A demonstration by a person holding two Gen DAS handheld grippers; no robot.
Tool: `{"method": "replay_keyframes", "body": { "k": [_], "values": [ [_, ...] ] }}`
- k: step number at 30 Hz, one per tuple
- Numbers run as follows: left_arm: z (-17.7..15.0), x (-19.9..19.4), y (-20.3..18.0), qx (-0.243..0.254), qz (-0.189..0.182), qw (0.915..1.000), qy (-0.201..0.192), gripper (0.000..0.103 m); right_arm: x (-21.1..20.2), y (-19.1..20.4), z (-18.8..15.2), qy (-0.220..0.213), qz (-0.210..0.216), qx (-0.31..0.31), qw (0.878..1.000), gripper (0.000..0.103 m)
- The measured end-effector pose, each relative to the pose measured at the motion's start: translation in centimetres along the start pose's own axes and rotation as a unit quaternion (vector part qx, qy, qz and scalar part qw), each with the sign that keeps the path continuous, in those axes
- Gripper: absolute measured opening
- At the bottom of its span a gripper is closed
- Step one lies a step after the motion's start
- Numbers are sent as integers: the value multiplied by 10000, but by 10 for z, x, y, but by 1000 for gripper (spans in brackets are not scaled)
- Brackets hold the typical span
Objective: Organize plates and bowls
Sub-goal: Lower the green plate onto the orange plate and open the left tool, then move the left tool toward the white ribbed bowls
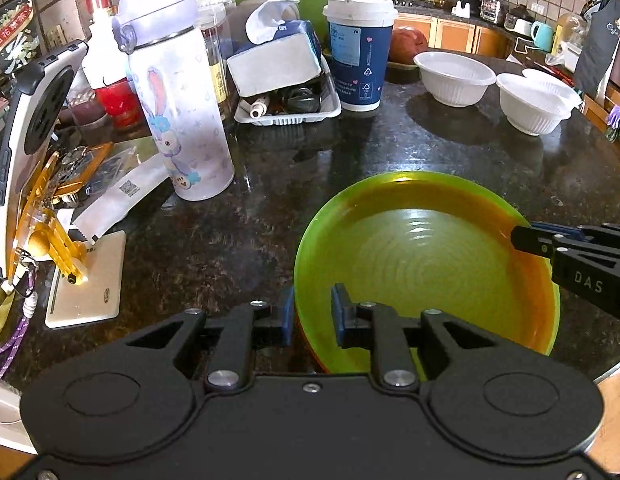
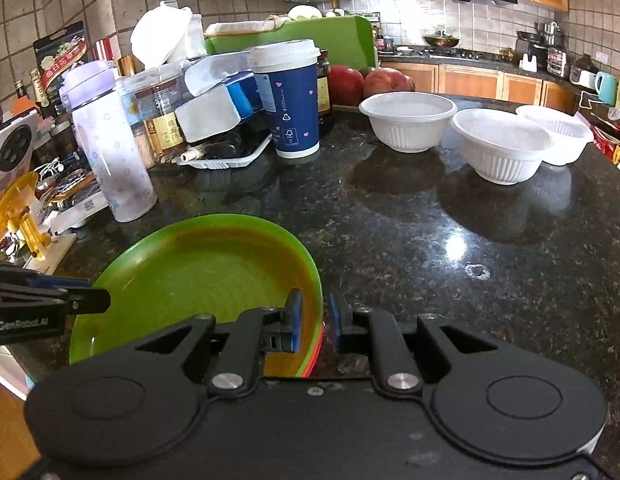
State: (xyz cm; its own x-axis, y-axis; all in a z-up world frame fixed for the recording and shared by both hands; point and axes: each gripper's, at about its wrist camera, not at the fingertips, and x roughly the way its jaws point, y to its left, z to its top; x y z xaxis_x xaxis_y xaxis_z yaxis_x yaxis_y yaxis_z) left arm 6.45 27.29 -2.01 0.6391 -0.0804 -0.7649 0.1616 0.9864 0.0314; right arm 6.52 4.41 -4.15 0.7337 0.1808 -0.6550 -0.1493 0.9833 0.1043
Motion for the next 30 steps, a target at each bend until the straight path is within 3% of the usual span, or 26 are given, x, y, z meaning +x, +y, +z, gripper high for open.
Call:
{"method": "replay_keyframes", "body": {
  "k": [18,30],
  "values": [
    [15,-5,-8,97,-102,9998,-123,30,-5,-9,6,-166,58,74,9998,19],
    [42,-8,-76,338,-36,9992,-204,30,-26,-86,12,-327,144,331,9988,20]
  ]
}}
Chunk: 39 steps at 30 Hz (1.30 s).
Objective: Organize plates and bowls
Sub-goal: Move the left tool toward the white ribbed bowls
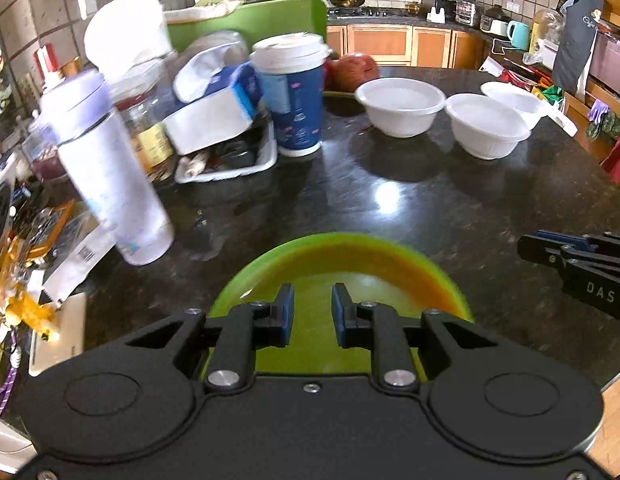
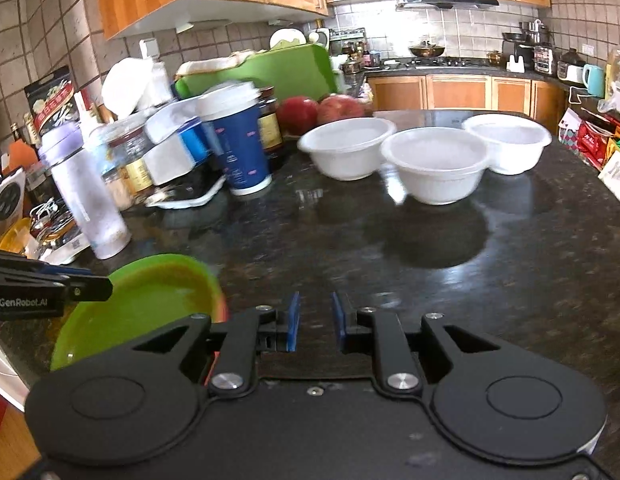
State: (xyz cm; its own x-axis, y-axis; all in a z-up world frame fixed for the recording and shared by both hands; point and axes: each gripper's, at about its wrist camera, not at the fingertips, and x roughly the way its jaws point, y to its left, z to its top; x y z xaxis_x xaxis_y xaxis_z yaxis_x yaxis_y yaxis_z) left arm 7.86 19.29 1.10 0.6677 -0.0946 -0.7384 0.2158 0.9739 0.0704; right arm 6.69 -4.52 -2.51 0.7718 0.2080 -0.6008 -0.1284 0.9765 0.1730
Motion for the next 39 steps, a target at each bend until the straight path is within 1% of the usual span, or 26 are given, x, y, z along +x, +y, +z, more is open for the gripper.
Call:
{"method": "replay_keyframes", "body": {
  "k": [5,11,14,18,20,23,30,35,39],
  "values": [
    [17,1,-42,18,3,10000,-61,31,-13,-56,12,-65,-65,17,10000,20],
    [41,9,-99,-52,42,9999,-123,31,-31,-124,32,-282,-208,-98,9993,20],
    [52,14,-120,-166,134,9996,-194,31,-38,-155,43,-425,-227,-227,9986,20],
    [64,14,-145,-245,311,9984,-414,31,-42,-186,60,-599,-102,-408,9973,20],
    [69,13,-152,-259,385,9975,-525,31,-39,-195,69,-664,-17,-467,9967,20],
    [77,16,-159,-256,439,9973,-533,31,-33,-203,80,-761,66,-501,9958,20],
    [100,33,-159,-131,537,9969,-559,31,-17,-200,98,-763,250,-462,9957,20],
    [116,49,-150,-168,310,9983,-466,31,-3,-193,108,-771,244,-446,9957,20],
    [126,67,-145,-170,307,9984,-439,31,16,-189,116,-705,258,-367,9965,20]
  ]
}}
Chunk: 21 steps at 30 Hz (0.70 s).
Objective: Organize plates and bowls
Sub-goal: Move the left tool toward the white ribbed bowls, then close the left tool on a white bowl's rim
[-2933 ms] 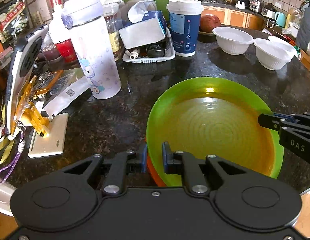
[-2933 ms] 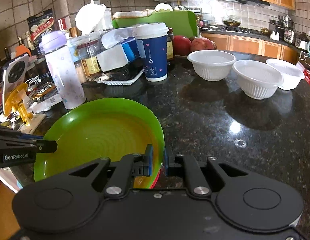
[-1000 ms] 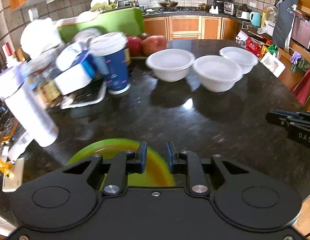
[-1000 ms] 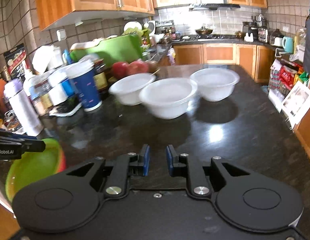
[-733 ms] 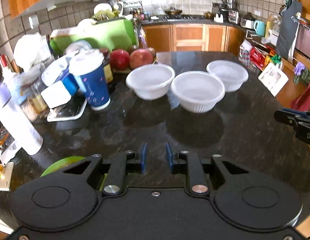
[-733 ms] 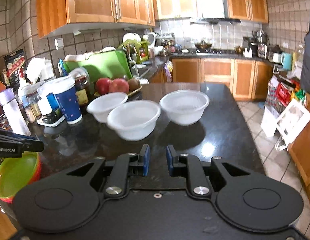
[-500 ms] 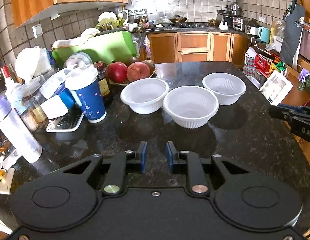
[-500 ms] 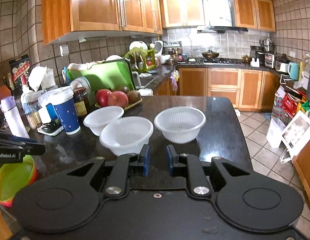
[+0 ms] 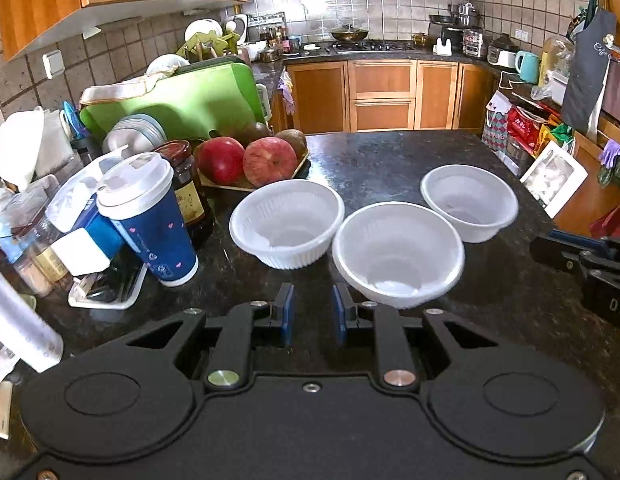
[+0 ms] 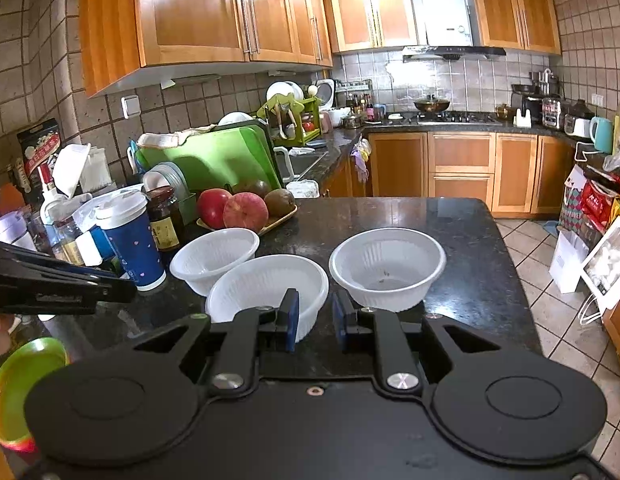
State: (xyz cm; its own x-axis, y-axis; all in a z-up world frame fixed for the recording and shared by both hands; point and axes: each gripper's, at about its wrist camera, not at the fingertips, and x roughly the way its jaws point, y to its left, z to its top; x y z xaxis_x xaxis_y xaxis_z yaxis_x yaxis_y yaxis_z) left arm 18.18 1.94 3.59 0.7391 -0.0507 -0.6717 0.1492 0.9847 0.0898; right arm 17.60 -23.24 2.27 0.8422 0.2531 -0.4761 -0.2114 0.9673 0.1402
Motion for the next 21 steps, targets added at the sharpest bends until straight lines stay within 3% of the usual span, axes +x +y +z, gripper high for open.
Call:
{"method": "replay_keyframes", "body": {
  "k": [11,21],
  "values": [
    [11,48,3,18,-187,9991,368,31,64,-4,7,442,-6,70,9990,20],
    [18,61,6,-41,-453,9980,443,31,86,-8,9,548,-24,28,9985,20]
  ]
}}
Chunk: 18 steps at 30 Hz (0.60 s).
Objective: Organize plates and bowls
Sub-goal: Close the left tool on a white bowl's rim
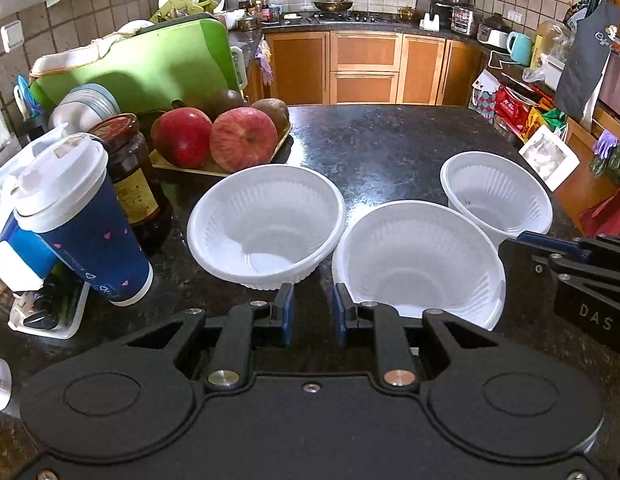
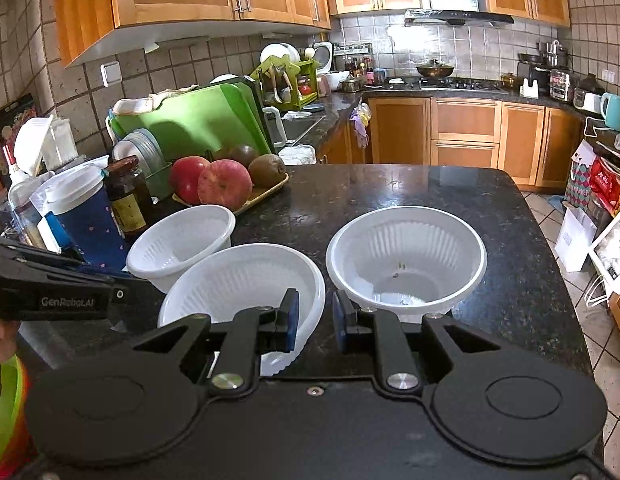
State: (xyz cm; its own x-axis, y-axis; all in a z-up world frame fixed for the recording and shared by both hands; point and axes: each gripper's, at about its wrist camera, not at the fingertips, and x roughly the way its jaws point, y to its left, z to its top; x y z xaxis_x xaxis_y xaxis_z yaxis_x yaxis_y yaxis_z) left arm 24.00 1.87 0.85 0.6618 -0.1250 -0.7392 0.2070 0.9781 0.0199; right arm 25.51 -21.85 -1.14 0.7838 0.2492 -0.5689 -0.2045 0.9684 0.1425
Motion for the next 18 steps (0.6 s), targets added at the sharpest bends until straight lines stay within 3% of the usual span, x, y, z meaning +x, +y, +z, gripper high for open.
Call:
{"method": "replay_keyframes", "body": {
  "k": [7,18],
  "values": [
    [4,2,-3,77,-235,9997,25,31,3,-2,0,18,25,18,10000,20],
    [5,12,-6,168,-184,9996,106,31,9,-2,0,110,-33,60,9999,20]
  ]
}}
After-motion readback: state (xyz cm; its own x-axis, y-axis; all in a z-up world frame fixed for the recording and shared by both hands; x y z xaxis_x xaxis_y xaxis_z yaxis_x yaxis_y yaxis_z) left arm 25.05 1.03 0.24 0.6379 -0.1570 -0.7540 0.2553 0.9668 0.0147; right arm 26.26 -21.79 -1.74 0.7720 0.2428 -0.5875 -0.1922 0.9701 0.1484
